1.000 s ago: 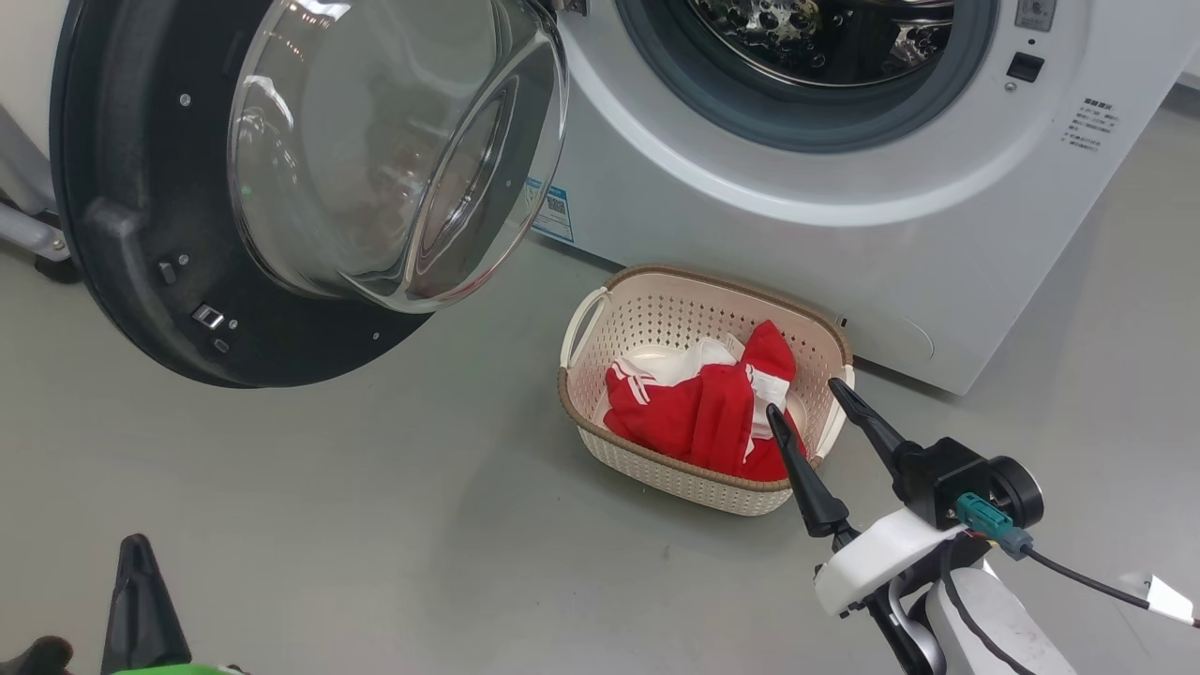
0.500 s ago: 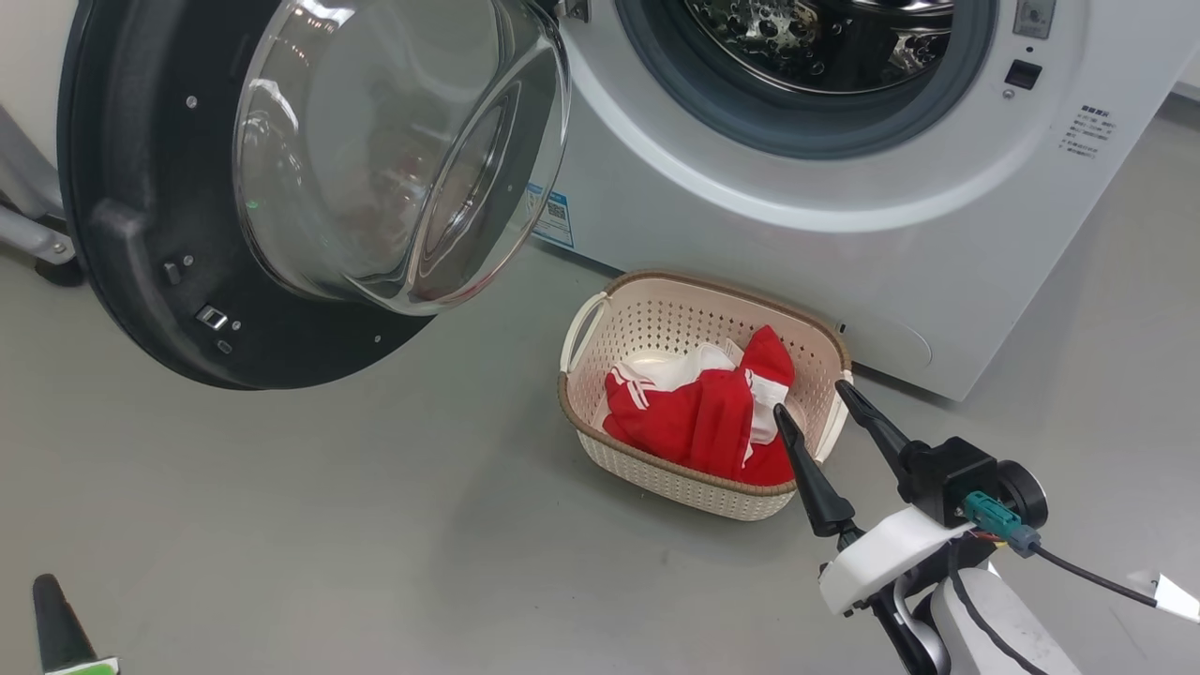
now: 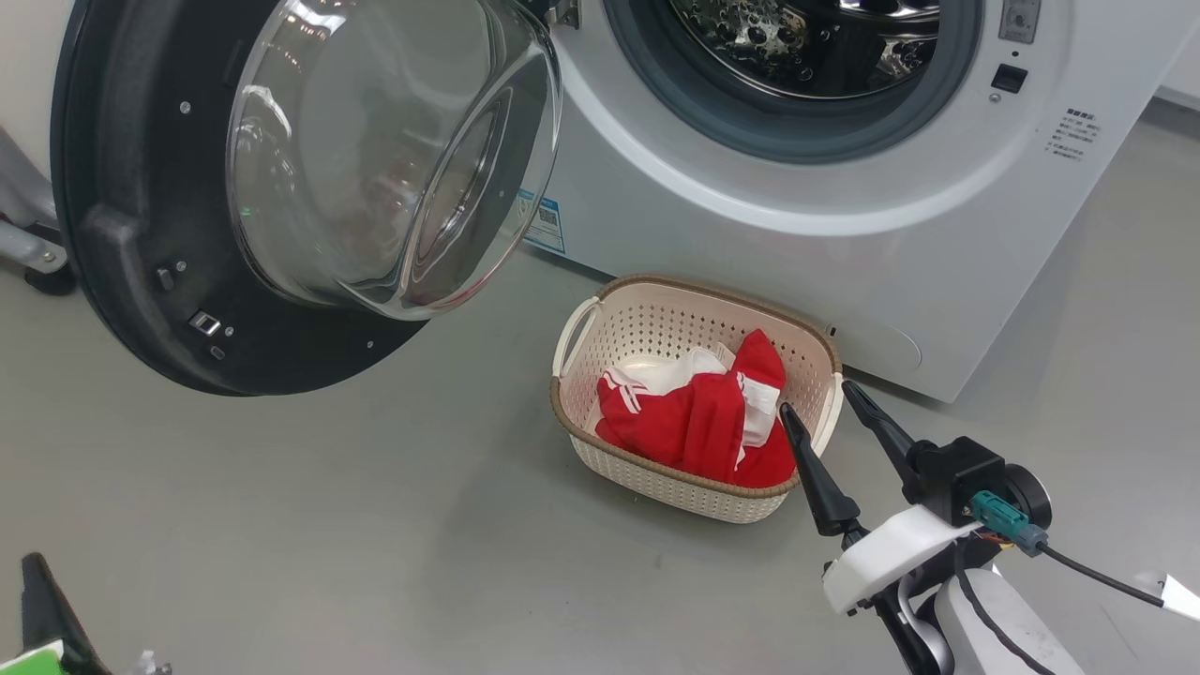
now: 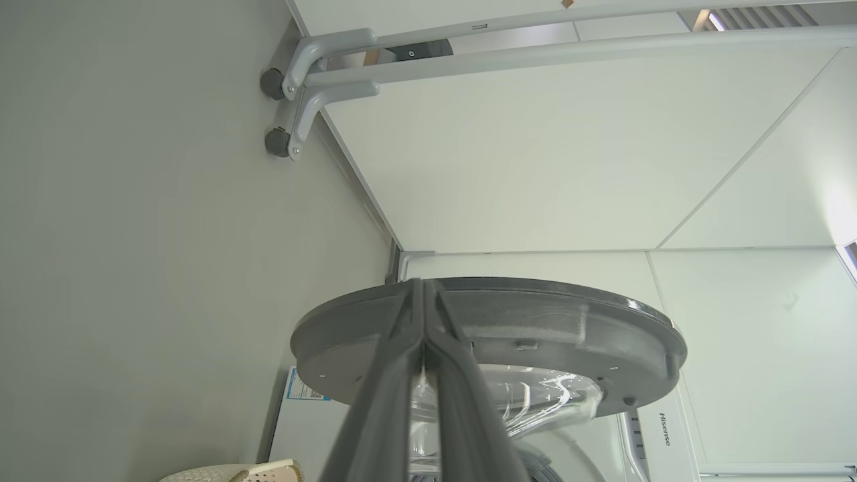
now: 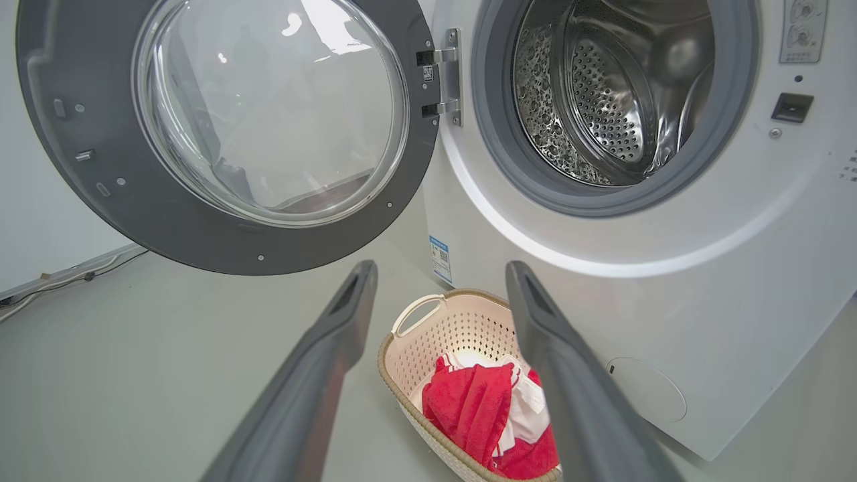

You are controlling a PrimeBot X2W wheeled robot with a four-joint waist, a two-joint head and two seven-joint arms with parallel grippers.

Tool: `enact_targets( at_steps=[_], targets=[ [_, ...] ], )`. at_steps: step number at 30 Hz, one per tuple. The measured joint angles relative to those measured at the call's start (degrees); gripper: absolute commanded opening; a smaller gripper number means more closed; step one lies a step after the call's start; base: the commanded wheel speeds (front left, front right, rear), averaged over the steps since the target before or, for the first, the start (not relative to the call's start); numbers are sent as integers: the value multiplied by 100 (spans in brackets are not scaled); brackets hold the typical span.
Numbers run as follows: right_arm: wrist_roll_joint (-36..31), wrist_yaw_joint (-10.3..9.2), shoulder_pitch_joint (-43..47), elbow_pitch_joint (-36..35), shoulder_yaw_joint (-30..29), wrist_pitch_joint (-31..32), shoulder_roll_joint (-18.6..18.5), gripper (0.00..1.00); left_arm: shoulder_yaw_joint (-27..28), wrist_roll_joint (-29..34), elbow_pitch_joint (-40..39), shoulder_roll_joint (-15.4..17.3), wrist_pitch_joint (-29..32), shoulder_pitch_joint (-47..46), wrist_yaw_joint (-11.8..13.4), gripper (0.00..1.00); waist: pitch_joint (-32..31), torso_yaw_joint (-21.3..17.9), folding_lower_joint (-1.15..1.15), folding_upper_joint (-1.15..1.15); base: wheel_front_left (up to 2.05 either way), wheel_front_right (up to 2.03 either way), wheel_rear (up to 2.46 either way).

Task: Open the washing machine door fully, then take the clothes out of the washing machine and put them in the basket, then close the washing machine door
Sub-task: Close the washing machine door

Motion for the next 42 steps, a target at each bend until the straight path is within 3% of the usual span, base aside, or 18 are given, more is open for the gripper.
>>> enact_targets(
  at_steps=[21, 29, 42],
  targets=[
    [5, -3, 42, -58, -130, -1, -46, 100, 303, 198, 533, 822, 469, -1151, 7, 0, 44, -90, 0, 0, 0, 0, 0],
    [5, -4, 57, -104, -156, -1, -98, 100, 325, 165, 865, 1191, 653, -1750, 321, 0, 81, -108, 0, 0, 0, 0, 0],
    [5, -18, 178, -162, -208, -1, -126, 100, 4, 201, 1422, 1728, 1057, -2748, 1149, 0, 119, -143, 0, 0, 0, 0, 0]
  ],
)
